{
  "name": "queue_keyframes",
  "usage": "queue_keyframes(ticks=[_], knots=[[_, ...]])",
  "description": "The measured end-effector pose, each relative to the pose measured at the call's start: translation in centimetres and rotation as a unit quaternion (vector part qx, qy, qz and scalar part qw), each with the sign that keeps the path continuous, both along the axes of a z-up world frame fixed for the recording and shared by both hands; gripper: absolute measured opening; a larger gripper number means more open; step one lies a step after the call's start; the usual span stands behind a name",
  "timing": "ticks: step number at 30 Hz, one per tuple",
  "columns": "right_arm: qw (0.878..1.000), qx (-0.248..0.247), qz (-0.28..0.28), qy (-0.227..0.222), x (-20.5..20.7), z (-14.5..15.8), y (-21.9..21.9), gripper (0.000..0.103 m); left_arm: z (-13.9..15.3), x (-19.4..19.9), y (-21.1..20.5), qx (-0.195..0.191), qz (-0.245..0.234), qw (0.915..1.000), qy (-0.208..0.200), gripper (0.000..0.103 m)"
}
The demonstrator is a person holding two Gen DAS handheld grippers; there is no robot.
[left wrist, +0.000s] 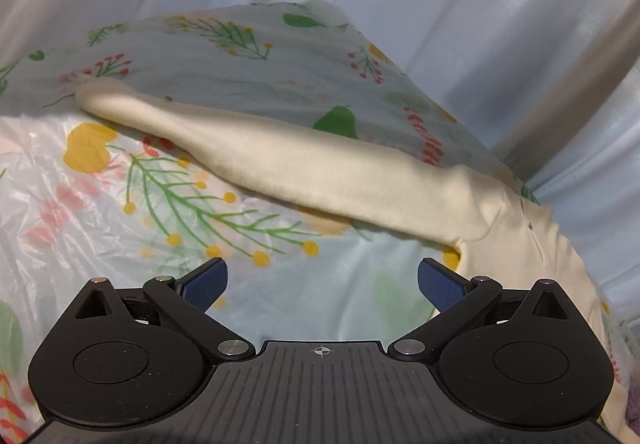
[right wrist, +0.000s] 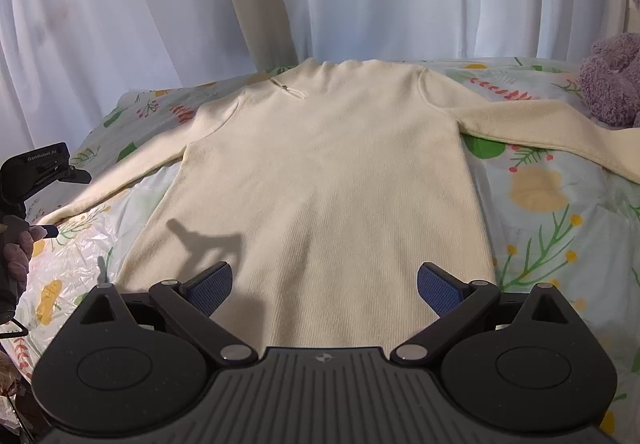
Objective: Fold small clothes
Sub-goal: 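Grasp the sleeve cuff nearest the right gripper with the right gripper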
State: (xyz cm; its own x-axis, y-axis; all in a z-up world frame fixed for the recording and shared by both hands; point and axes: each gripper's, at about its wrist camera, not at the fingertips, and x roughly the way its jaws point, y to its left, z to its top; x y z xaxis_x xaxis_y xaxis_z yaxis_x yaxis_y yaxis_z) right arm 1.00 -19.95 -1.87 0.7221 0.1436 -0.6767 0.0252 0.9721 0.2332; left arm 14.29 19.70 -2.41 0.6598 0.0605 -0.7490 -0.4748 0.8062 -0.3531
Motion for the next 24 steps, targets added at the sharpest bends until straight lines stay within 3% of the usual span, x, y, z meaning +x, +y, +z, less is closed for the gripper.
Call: queue_keyframes(ticks=[4,6,8,11,15,18,20,24], knots=[[0.994,0.045,-0.091,-0.038,2.6,-1.0,-5.1,0.095,-0.6,1.5,0.0,-0.022,-0.031,0.9991,-0.016,0.103],[0.986,0.062,-0.151,-0.034,4.2,-1.9,-8.5,0.079,-1.0,2.6,-1.6,-0.013,-0.069,0.9974,-0.013,0.103],[0.971,0.081,-0.222,-0.025,5.4,-2.8,-12.8,0.047,-1.4,3.3,-3.5,-0.014,-0.109,0.9939,-0.009,0.103],[0.933,0.088,-0.345,-0.049,4.7,-3.3,-20.1,0.033,-2.2,3.8,-6.1,-0.035,-0.158,0.9868,-0.007,0.103],[0.883,0.117,-0.447,-0.080,2.6,-4.6,-28.2,0.033,-3.2,4.0,-9.1,-0.060,-0.187,0.9805,0.008,0.103],[0.846,0.193,-0.492,-0.076,1.2,-7.6,-33.8,0.034,-3.5,3.7,-11.4,-0.058,-0.201,0.9776,0.022,0.103],[0.830,0.230,-0.503,-0.075,0.9,-9.6,-35.7,0.037,-3.5,3.5,-12.7,-0.048,-0.211,0.9760,0.026,0.103],[0.820,0.252,-0.504,-0.098,1.4,-11.5,-37.3,0.043,-3.4,3.1,-14.7,-0.034,-0.226,0.9728,0.041,0.103]])
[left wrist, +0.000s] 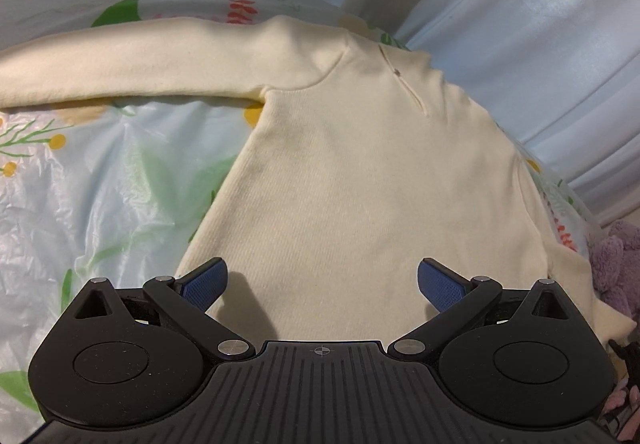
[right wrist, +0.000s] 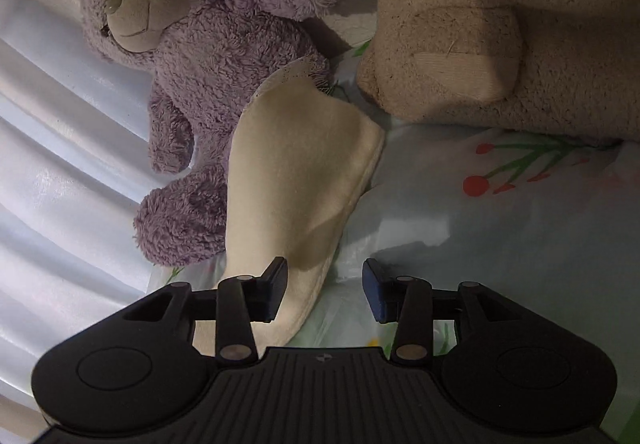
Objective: Fold small clothes
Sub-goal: 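Grasp the sleeve cuff nearest the right gripper with the right gripper, then carry the sleeve across the dress body and open the right gripper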
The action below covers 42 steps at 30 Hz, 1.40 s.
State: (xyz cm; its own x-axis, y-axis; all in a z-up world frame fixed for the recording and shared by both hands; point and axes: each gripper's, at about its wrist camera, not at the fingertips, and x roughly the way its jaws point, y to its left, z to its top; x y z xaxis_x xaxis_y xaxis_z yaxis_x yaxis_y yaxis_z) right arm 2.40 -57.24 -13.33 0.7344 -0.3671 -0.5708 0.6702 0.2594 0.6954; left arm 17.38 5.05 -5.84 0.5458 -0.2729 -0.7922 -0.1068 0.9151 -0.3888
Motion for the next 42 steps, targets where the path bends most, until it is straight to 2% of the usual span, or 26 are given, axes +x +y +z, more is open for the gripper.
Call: queue_keyframes(ticks=[2,4,6,8,11,15,17,19,22,25,26,27,30,32,34,36,40,42], knots=[[1.000,0.001,0.001,-0.019,0.6,-0.1,-0.4,0.049,0.0,-0.4,-0.5,-0.001,-0.003,1.0000,-0.001,0.103],[0.999,0.003,0.007,-0.032,1.0,-0.2,-0.7,0.049,-0.1,-0.6,-1.0,-0.002,-0.001,1.0000,0.005,0.103],[0.999,-0.002,0.016,-0.037,1.3,-0.2,-0.9,0.041,-0.2,-0.9,-1.5,-0.005,0.002,0.9999,0.010,0.103],[0.999,-0.011,0.021,-0.046,1.2,0.1,-0.8,0.025,-0.1,-1.4,-2.0,-0.009,0.000,0.9999,0.009,0.103],[0.998,-0.028,0.025,-0.055,0.5,1.0,-0.2,0.011,0.1,-2.2,-3.1,0.001,-0.008,1.0000,-0.001,0.103],[0.996,-0.073,0.034,-0.031,0.3,3.2,1.3,0.007,-0.2,-3.1,-4.3,0.009,-0.022,0.9997,-0.007,0.103],[0.993,-0.112,0.041,-0.019,0.7,4.9,2.6,0.007,-0.3,-3.5,-4.6,0.000,-0.031,0.9995,-0.007,0.103],[0.983,-0.169,0.069,-0.012,1.5,7.4,5.0,0.006,-0.2,-3.8,-4.6,-0.009,-0.036,0.9993,-0.008,0.103],[0.955,-0.252,0.155,-0.026,3.6,11.4,10.4,0.006,0.2,-4.5,-4.4,-0.022,-0.035,0.9990,-0.019,0.103],[0.902,-0.319,0.282,-0.072,5.7,14.4,17.9,0.006,0.5,-5.0,-3.9,-0.039,-0.030,0.9984,-0.028,0.103],[0.886,-0.326,0.319,-0.083,6.2,14.8,19.8,0.006,0.6,-5.1,-3.6,-0.046,-0.028,0.9980,-0.032,0.103],[0.861,-0.331,0.375,-0.092,7.0,15.0,22.8,0.007,0.7,-5.2,-3.4,-0.054,-0.027,0.9976,-0.035,0.103],[0.800,-0.308,0.506,-0.094,8.3,13.8,29.0,0.009,0.7,-5.4,-2.5,-0.073,-0.020,0.9963,-0.040,0.103],[0.773,-0.291,0.557,-0.084,8.3,12.5,31.6,0.011,0.5,-5.3,-1.8,-0.082,-0.015,0.9957,-0.041,0.103],[0.762,-0.291,0.575,-0.068,7.8,11.6,32.8,0.017,0.5,-5.0,-1.2,-0.088,-0.013,0.9951,-0.042,0.103],[0.764,-0.296,0.570,-0.060,7.2,11.2,32.7,0.023,0.5,-4.5,-0.5,-0.094,-0.016,0.9944,-0.045,0.103],[0.794,-0.286,0.534,-0.052,5.7,11.1,30.7,0.034,0.6,-2.6,-0.2,-0.112,-0.031,0.9918,-0.054,0.103],[0.806,-0.284,0.517,-0.044,5.2,10.8,29.6,0.035,0.4,-1.1,-0.8,-0.123,-0.047,0.9899,-0.052,0.103]])
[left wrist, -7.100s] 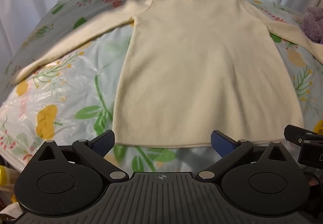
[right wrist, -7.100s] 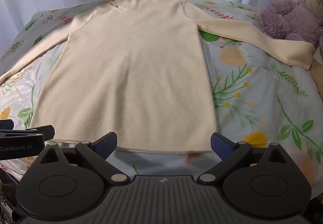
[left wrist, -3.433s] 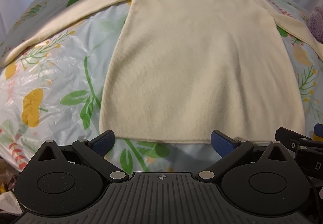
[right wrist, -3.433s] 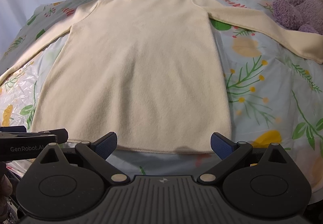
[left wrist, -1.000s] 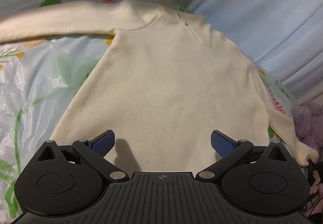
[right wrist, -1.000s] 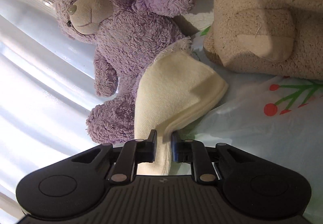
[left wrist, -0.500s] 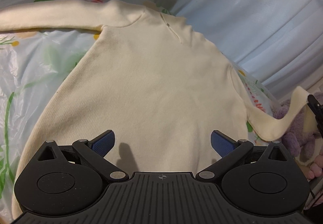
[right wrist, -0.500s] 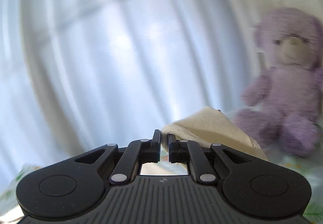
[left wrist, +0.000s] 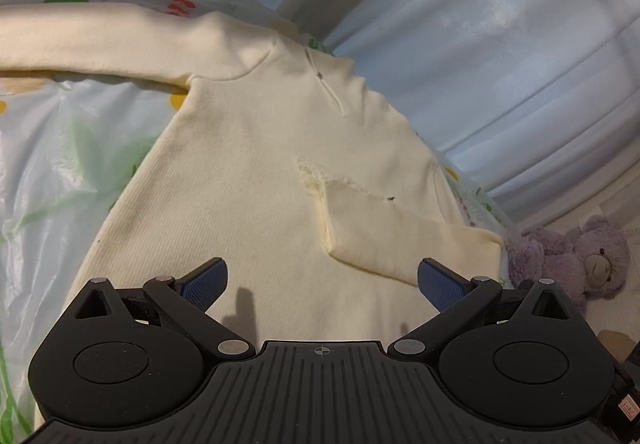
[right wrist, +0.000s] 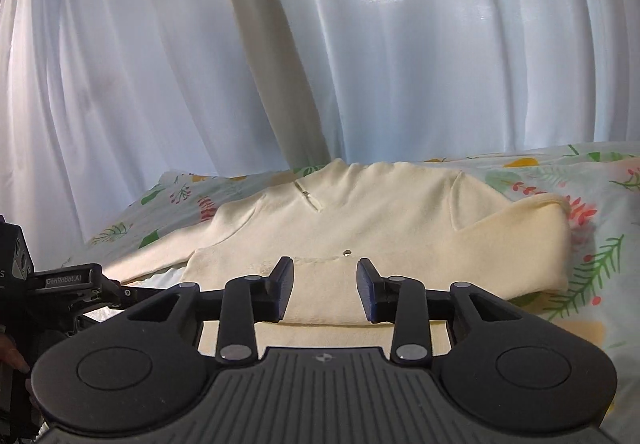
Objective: Fold small clothes
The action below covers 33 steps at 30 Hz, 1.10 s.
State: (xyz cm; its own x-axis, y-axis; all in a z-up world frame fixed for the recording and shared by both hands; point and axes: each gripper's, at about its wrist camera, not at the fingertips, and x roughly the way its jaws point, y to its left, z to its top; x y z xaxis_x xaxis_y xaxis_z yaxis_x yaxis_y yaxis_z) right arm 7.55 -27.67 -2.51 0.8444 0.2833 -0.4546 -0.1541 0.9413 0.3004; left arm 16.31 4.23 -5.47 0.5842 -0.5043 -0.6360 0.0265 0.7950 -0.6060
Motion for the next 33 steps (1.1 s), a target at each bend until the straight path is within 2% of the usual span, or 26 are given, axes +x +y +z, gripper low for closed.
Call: queue_keyframes(ticks=[3,5,8,9,11,12,13,14,16,18,22,26,30,33], knots=[[0.999,0.014,-0.026,0.014,-0.5,-0.5,-1.1,0.036,-0.8,2.8,-1.5,-0.019,-0.024,0.9995,0.006,0.103],[0.999,0.022,-0.036,0.021,-1.0,-1.0,-1.7,0.036,-1.4,4.8,-2.8,-0.014,-0.039,0.9990,0.014,0.103],[0.998,0.018,-0.054,0.027,-1.3,-1.7,-2.3,0.036,-2.2,6.8,-4.6,0.014,-0.054,0.9983,0.019,0.096],[0.998,0.018,-0.057,0.028,-1.5,-1.8,-2.6,0.036,-2.4,7.2,-5.1,0.020,-0.058,0.9979,0.021,0.090],[0.997,0.020,-0.067,0.031,-1.5,-2.2,-3.3,0.036,-2.4,7.9,-6.1,0.035,-0.067,0.9971,0.013,0.084],[0.996,0.023,-0.075,0.036,-1.5,-2.5,-3.8,0.036,-2.5,8.2,-6.6,0.041,-0.071,0.9965,0.013,0.075],[0.995,0.029,-0.084,0.042,-1.4,-2.8,-4.3,0.036,-2.5,8.6,-7.1,0.045,-0.075,0.9960,0.017,0.060],[0.994,0.039,-0.092,0.050,-1.3,-3.2,-4.9,0.036,-2.7,8.9,-7.4,0.045,-0.077,0.9957,0.024,0.053],[0.992,0.057,-0.100,0.057,-1.5,-3.6,-5.8,0.036,-3.2,9.6,-8.1,0.039,-0.082,0.9952,0.036,0.025],[0.991,0.069,-0.102,0.059,-1.5,-4.0,-6.5,0.036,-3.7,10.1,-8.7,0.042,-0.086,0.9945,0.043,0.009],[0.989,0.067,-0.111,0.070,-0.7,-4.5,-7.2,0.036,-2.1,10.6,-9.3,0.053,-0.101,0.9934,0.009,0.008],[0.985,0.085,-0.128,0.075,0.7,-4.4,-7.8,0.036,2.3,11.8,-7.6,0.025,-0.101,0.9931,-0.054,0.007],[0.982,0.113,-0.131,0.077,3.3,-4.2,-7.9,0.036,5.9,13.7,-4.6,0.049,-0.071,0.9899,-0.113,0.007],[0.980,0.109,-0.143,0.080,5.4,-4.4,-8.0,0.036,6.2,14.7,-2.4,0.090,-0.043,0.9861,-0.133,0.008]])
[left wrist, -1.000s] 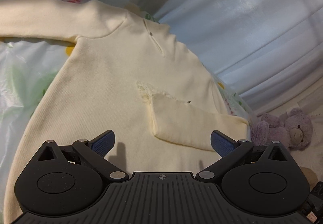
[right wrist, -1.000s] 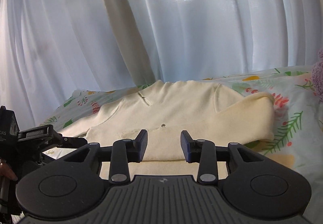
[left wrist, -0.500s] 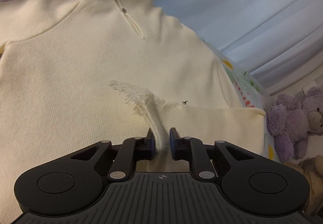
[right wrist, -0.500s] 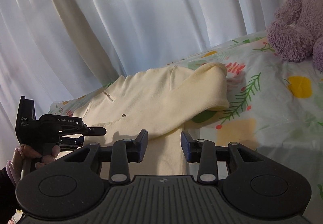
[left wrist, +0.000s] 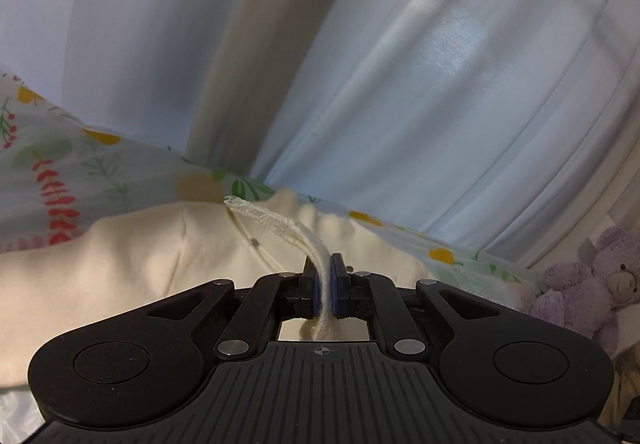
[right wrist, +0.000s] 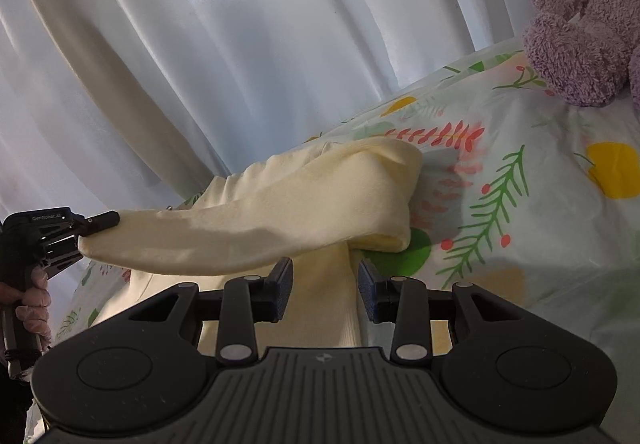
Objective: Fold small clothes
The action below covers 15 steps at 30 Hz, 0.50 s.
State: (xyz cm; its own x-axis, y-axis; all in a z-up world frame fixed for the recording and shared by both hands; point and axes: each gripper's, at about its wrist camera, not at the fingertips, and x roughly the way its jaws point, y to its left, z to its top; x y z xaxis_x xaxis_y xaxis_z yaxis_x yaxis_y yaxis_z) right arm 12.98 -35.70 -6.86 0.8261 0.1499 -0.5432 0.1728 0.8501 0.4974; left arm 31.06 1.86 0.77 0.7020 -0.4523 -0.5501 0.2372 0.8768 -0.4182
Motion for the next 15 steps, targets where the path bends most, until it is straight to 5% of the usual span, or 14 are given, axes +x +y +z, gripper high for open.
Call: queue_keyframes(ticks=[7,12,15], knots=[[0.998,-0.053,-0.024,0.028,5.8,-0.5,-0.9,0.036,-5.8,1.6,2.8,0.006,0.010,0.9968,0.078,0.007],[0.993,-0.097,-0.022,0.069,10.6,-1.7,-0.2,0.036,-8.0,2.0,2.8,-0.017,-0.007,0.9945,0.103,0.020],[0.989,-0.110,-0.044,0.093,12.0,-2.3,-0.6,0.050,-8.7,2.4,2.9,-0.027,-0.016,0.9934,0.110,0.021]])
